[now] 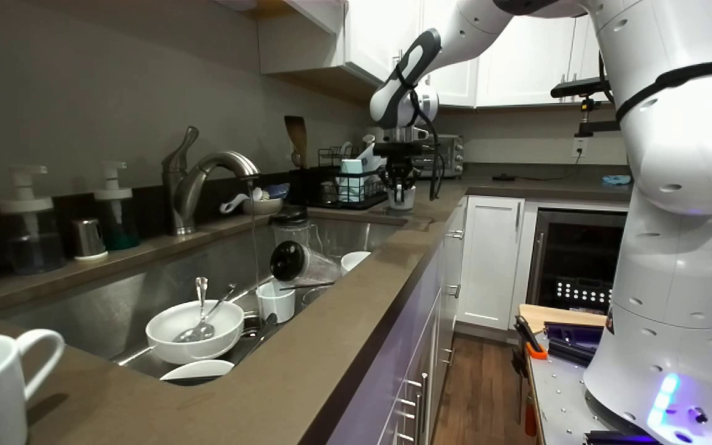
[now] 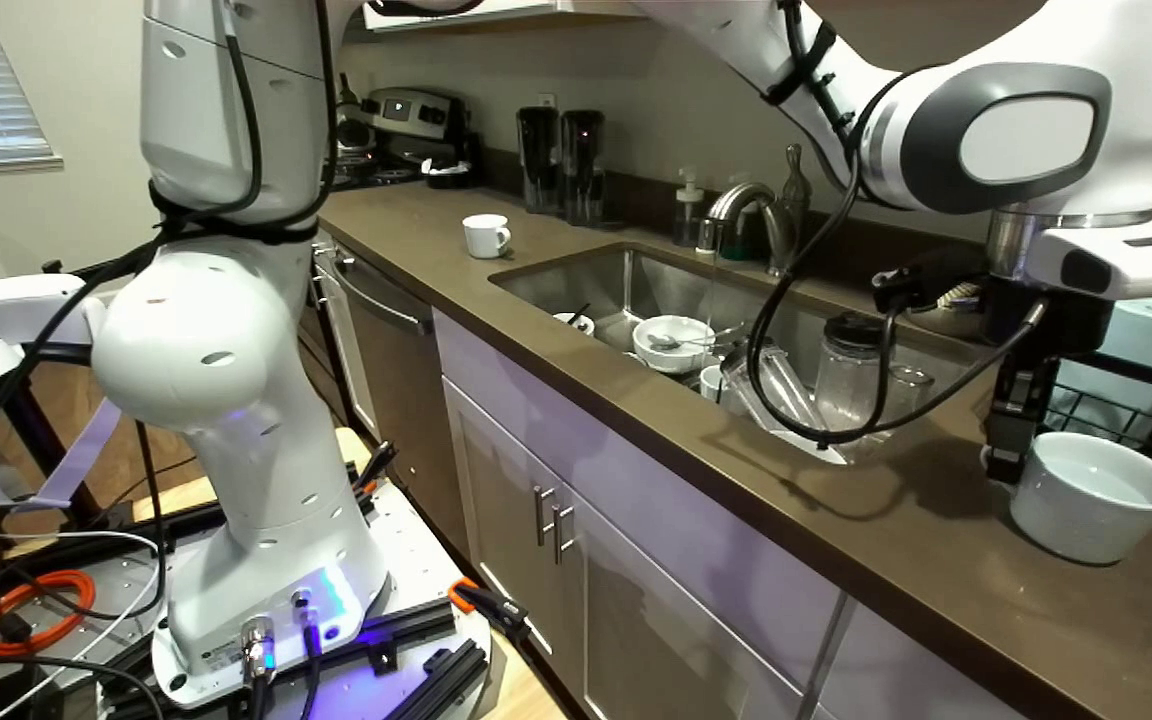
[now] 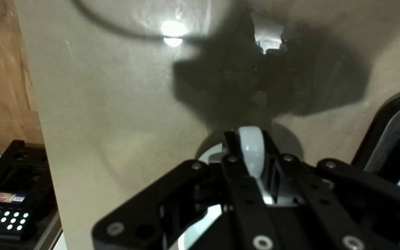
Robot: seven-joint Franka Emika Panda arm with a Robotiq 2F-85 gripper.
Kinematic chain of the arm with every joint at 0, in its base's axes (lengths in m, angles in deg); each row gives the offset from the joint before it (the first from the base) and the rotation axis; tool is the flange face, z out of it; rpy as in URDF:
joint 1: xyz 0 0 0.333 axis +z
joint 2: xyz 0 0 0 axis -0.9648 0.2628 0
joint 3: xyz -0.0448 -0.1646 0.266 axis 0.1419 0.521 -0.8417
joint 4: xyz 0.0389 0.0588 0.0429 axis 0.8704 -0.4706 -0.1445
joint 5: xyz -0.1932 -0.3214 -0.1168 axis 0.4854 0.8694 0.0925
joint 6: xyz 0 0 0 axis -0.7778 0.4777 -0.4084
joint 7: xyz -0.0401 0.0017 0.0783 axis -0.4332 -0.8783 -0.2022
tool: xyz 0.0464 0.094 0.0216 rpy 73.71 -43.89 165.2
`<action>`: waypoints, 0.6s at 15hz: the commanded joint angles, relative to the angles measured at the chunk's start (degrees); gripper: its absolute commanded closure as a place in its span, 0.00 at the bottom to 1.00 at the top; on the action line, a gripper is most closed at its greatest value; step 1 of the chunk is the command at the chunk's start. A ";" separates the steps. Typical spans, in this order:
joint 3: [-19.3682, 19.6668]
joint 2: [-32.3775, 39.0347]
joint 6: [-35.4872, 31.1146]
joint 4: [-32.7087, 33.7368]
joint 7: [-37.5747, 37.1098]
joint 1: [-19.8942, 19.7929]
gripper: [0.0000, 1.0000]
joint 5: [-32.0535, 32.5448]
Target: Take the cup on the left of the sink, draw some water from the faucet, then put the cup on the counter on the right
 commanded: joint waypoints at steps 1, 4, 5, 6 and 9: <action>0.42 0.61 3.11 2.67 1.13 -0.52 0.55 -0.93; 0.70 0.19 3.99 3.34 0.73 -0.19 0.37 -0.34; 0.78 0.12 4.27 3.63 0.53 -0.06 0.30 -0.10; 0.72 -0.06 4.62 3.97 0.46 0.03 0.24 -0.13; 0.52 -0.77 5.61 4.85 0.38 0.49 0.04 0.13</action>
